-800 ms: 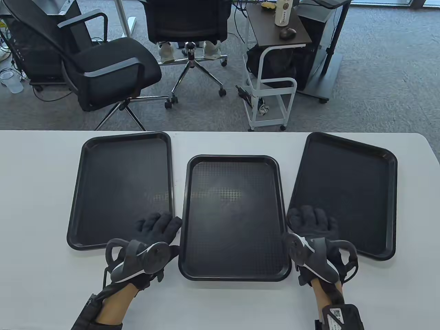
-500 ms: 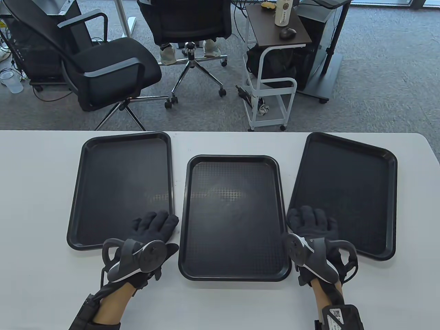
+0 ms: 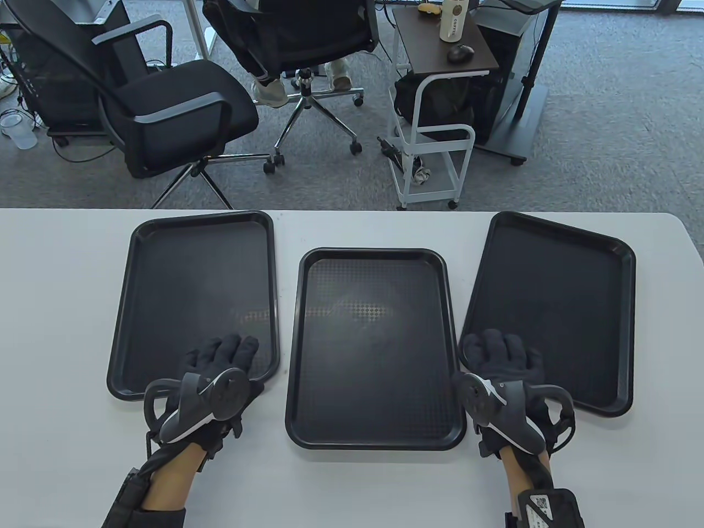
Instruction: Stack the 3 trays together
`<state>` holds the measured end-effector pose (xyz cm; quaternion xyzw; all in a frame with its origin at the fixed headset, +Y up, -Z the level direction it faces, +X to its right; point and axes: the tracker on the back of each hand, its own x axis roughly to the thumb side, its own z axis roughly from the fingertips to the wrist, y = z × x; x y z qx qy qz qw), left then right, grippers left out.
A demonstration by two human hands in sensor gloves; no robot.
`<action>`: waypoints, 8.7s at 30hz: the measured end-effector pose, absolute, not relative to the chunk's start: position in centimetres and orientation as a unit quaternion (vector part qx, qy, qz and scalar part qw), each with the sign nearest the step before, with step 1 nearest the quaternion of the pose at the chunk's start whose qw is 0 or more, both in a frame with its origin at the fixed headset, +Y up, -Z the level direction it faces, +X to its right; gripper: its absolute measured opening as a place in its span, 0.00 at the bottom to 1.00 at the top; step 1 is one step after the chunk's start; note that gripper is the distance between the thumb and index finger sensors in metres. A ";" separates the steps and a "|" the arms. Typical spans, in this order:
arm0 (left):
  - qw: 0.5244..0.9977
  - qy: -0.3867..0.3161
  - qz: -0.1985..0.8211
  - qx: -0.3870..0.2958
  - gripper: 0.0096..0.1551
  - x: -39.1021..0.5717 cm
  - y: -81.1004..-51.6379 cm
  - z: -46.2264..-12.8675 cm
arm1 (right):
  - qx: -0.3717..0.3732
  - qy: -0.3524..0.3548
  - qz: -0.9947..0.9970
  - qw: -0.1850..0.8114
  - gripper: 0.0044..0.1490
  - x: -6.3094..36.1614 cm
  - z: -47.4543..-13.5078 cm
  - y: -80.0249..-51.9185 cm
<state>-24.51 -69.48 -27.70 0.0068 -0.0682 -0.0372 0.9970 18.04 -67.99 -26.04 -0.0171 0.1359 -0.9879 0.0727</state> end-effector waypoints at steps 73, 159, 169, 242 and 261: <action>0.936 -0.144 -0.099 0.306 0.19 -19.6 -65.5 -23.8 | -0.006 0.072 -0.995 0.065 0.40 18.9 -26.4 -67.9; 0.935 -0.342 -0.082 0.050 0.31 -4.6 -71.4 -21.8 | 0.021 0.024 -0.998 0.049 0.40 20.3 -26.6 -68.2; 0.953 -0.261 -0.091 0.128 0.35 -11.4 -65.3 -24.5 | 0.019 0.027 -0.998 0.044 0.39 20.3 -26.6 -68.2; 0.985 -0.140 -0.073 0.072 0.41 -22.9 -68.3 -26.4 | 0.027 0.122 -0.965 0.229 0.29 19.4 -28.7 -72.2; 0.969 -0.188 -0.038 -0.157 0.39 -21.6 -71.4 -27.3 | -0.035 0.344 -0.921 0.181 0.28 16.5 -25.2 -66.1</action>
